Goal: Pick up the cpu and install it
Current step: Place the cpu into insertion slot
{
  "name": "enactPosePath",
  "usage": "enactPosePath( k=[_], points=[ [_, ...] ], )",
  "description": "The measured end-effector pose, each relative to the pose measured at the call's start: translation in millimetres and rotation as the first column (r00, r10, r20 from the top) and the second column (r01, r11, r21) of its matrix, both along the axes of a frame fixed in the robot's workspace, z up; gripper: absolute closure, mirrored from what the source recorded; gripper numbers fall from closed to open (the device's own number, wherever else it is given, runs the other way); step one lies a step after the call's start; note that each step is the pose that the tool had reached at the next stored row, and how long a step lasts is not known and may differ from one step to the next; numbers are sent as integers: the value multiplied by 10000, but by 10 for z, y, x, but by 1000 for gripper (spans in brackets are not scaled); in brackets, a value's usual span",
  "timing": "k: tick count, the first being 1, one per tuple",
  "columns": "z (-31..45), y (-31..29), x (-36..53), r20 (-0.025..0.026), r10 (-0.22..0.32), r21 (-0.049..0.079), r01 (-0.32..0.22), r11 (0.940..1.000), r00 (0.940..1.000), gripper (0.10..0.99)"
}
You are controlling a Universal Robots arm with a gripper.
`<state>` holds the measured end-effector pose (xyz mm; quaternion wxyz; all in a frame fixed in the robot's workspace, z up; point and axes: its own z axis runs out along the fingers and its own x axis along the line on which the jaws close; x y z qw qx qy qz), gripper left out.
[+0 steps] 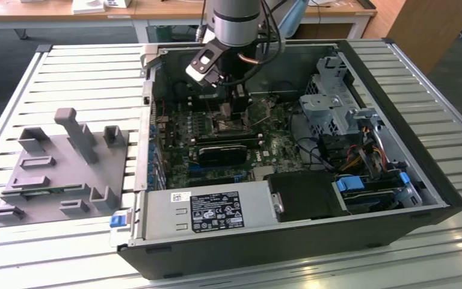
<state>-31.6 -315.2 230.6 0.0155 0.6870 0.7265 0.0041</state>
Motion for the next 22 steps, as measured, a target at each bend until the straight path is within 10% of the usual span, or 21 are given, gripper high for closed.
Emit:
enactPosePath(
  k=[22],
  points=[
    [-226,21,-52,-6,-393,0,393,9992,9992,545]
  ],
)
